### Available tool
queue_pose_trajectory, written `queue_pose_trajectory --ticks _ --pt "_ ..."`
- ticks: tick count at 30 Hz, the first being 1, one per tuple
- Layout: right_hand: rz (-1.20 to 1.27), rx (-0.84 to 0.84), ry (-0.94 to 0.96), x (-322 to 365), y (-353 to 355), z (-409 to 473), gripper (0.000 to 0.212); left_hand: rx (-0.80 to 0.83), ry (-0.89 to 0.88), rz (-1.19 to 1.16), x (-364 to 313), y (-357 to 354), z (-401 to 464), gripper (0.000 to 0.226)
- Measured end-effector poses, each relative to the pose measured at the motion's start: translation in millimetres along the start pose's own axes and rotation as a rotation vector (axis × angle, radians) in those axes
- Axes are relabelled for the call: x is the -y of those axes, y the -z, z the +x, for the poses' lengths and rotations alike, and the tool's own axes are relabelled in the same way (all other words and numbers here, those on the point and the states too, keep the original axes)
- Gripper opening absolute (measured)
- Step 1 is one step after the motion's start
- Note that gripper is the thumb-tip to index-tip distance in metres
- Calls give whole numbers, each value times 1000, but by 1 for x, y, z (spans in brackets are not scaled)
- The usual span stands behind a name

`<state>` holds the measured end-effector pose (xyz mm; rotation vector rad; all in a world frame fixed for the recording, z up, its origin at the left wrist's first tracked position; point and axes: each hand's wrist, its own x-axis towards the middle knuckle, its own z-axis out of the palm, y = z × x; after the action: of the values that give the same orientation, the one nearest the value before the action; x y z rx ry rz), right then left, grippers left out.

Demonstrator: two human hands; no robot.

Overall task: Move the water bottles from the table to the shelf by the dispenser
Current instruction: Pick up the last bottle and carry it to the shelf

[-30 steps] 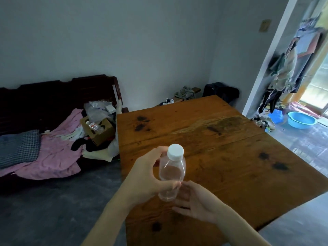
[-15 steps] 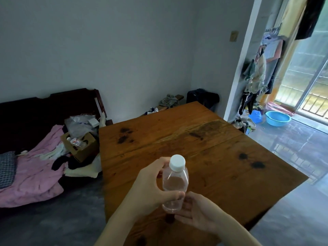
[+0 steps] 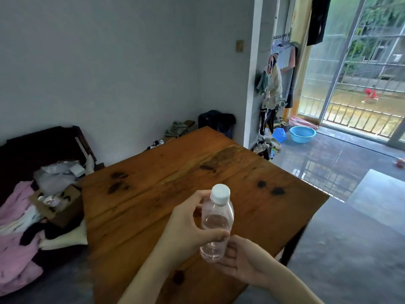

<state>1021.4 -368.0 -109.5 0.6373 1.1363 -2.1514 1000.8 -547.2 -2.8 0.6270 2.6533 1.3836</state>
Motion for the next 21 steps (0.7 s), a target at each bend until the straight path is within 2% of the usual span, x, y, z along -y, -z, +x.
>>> queue_pose_trajectory --ticks 6,11,16,21 --pt "18 -64 95 3 22 -33 35 52 -94 -44 -17 -24 16 73" --pt "102 -175 204 -4 36 -55 37 162 -201 -76 -33 -34 26 72" --pt "161 -249 286 -9 35 -75 34 242 -295 -113 -45 -33 31 72" --pt "235 -277 330 -21 21 -83 40 289 -357 -152 -48 -24 29 73"
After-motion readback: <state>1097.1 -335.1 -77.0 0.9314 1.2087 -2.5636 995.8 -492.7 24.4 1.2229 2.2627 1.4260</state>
